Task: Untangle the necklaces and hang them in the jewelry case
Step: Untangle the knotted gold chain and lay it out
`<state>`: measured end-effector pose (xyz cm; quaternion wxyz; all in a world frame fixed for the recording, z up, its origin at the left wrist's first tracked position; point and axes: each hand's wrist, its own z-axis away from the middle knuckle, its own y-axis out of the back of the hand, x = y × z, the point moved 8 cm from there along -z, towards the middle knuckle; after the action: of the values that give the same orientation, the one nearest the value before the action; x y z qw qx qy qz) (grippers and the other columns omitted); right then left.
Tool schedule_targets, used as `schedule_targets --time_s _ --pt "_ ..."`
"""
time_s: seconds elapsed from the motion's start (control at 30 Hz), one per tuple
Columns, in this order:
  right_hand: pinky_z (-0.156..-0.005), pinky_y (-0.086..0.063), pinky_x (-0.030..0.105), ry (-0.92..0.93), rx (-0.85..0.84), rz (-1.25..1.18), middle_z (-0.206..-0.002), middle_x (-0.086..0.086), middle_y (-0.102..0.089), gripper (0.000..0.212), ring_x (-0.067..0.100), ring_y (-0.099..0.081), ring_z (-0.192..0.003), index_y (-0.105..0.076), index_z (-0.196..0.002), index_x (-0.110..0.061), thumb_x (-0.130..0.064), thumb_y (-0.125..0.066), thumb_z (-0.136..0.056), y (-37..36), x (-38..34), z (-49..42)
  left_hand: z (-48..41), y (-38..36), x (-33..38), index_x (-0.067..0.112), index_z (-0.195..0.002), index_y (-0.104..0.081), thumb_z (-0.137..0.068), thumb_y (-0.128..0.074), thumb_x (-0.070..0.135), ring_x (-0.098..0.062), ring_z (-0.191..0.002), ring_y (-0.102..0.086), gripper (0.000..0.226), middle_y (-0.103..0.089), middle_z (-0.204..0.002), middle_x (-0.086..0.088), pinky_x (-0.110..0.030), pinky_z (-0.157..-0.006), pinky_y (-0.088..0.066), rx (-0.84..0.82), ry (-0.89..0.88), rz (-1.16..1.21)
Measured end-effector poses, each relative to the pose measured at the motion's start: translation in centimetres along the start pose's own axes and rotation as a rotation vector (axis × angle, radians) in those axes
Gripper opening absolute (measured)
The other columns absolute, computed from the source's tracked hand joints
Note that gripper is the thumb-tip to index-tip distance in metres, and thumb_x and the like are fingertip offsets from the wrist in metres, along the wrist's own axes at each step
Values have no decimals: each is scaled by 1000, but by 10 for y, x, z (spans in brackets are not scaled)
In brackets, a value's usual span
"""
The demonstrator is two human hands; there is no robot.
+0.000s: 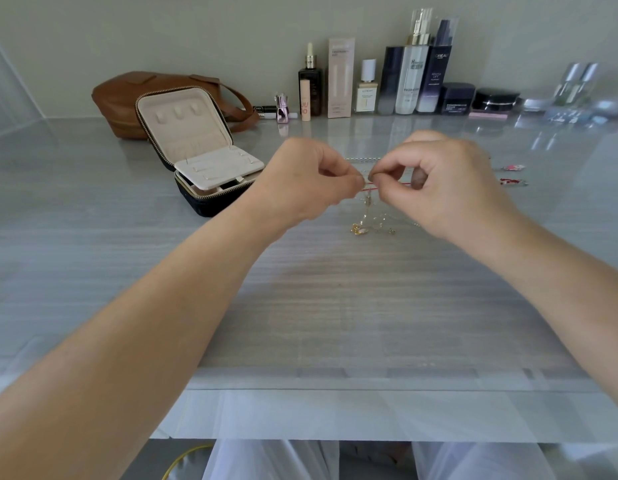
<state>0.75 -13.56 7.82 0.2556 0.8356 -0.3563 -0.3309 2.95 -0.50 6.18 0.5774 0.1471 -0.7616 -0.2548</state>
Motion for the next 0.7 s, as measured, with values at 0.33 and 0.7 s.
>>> schedule_targets --time_s 0.33,0.7 --pt "-55 -33 5 -20 -81 -52 -68 -18 -48 7 -11 -48 -58 -74 -86 -20 -22 -69 -80 -9 -3 0 -1 1 -1 23 -70 -67 -81 -66 19 -16 -65 -49 12 -60 -64 0 -14 -44 -34 6 21 6" --pt "-37 -24 8 -180 -93 -306 -37 -26 -48 13 3 -38 -31 -63 -72 -18 -9 -64 -81 -4 1 0 0 -1 0 22 -67 -63 -79 -63 11 -5 -46 -42 16 -57 -57 3 -13 -41 -33 -5 19 47"
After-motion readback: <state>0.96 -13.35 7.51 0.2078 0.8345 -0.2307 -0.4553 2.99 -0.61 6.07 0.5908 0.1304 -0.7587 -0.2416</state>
